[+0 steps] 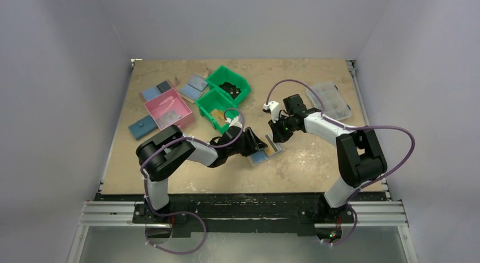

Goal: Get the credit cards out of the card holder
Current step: Remove the credit card from the card holder.

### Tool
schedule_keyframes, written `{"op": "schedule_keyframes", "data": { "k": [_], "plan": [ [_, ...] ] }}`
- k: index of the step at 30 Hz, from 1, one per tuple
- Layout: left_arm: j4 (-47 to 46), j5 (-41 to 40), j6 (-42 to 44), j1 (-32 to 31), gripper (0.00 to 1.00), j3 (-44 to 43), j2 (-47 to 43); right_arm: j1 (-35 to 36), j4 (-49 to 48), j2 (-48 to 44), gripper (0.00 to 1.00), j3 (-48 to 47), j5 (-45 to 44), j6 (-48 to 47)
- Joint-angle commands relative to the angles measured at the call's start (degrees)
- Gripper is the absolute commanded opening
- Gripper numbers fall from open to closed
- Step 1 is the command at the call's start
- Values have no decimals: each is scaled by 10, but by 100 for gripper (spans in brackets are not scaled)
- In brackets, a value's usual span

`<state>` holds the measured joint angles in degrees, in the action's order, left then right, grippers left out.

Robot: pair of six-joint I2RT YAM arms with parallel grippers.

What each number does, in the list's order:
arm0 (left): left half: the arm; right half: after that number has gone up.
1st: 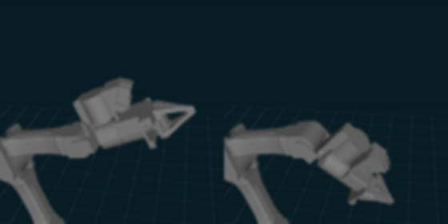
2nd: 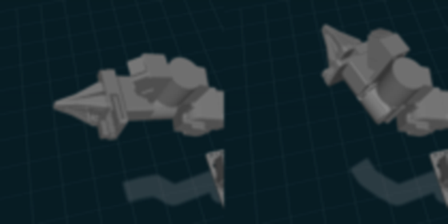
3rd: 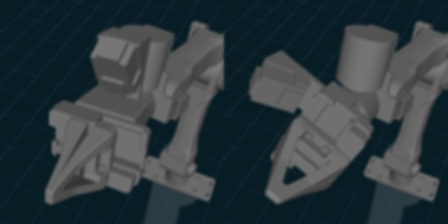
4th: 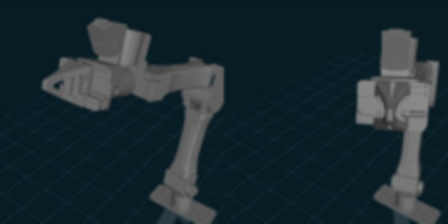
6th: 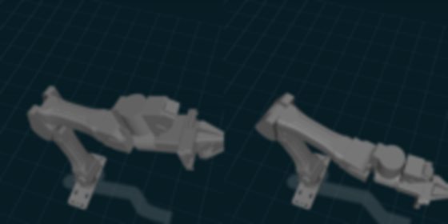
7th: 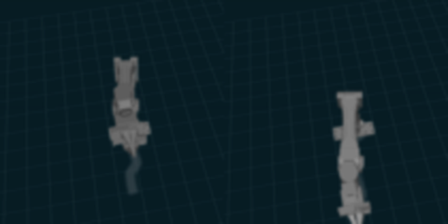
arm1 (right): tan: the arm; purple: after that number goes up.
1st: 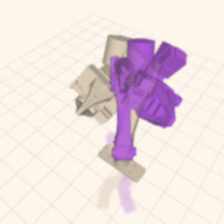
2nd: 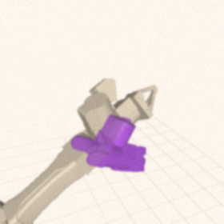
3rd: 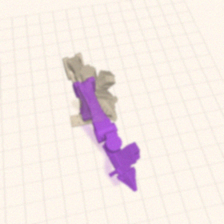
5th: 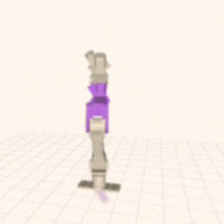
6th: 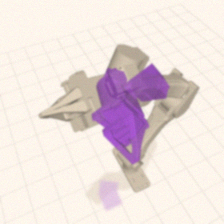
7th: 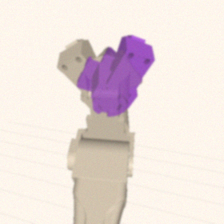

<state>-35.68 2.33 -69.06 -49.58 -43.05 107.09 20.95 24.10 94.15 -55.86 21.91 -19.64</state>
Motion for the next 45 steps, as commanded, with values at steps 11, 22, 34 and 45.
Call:
{"op": "schedule_keyframes", "data": {
  "k": [11,22,34,45],
  "plan": [
    [-54,-12,-63,7,27,26,11,28,86,44,0,-46,69,-59],
    [-76,-6,-58,10,4,43,6,28,113,49,0,-62,152,-74],
    [-100,3,-38,16,0,69,-9,-11,82,2,2,-54,154,-47],
    [-127,30,-23,18,0,74,-3,-14,38,6,1,-35,66,-18]
  ]
}}
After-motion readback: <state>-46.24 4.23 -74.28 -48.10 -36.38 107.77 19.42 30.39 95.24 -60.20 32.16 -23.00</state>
